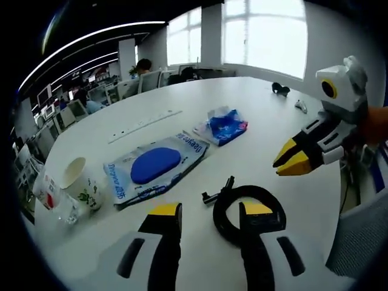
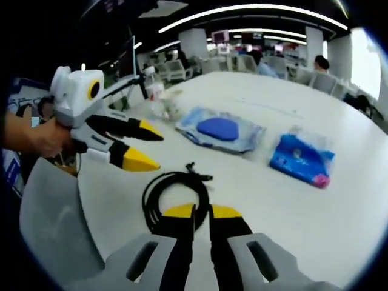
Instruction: Arrange the tabletop items into an orderly group along one side of the table until the central work area is clear of visible clutter.
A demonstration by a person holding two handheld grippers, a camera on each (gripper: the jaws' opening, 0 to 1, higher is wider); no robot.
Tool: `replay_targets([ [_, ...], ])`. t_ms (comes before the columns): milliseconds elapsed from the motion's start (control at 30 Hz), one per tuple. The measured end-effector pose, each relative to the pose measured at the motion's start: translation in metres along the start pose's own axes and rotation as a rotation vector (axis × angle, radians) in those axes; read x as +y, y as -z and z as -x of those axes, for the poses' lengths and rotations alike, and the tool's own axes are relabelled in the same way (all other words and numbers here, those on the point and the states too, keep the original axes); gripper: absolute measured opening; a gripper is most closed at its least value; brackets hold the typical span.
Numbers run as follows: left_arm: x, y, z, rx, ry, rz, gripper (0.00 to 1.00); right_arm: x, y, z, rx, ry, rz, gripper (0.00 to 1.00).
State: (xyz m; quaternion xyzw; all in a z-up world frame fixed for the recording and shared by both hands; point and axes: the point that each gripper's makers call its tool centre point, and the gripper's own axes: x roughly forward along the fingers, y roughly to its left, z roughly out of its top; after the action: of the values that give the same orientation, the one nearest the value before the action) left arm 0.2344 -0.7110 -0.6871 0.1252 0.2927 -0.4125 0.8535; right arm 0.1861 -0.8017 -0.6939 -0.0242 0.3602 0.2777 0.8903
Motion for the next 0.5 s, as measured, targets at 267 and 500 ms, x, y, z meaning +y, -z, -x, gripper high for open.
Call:
replay_targets([
  [267, -0.006, 0.018, -0.002, 0.035, 0.02, 0.021, 0.34, 0.008, 0.013, -0.01, 0.045, -0.023, -0.011, 0.07],
  [500, -0.008, 0.027, -0.006, 0.053, 0.034, 0.055, 0.29, 0.01, 0.024, -0.017, 0.079, -0.021, -0.026, 0.1],
])
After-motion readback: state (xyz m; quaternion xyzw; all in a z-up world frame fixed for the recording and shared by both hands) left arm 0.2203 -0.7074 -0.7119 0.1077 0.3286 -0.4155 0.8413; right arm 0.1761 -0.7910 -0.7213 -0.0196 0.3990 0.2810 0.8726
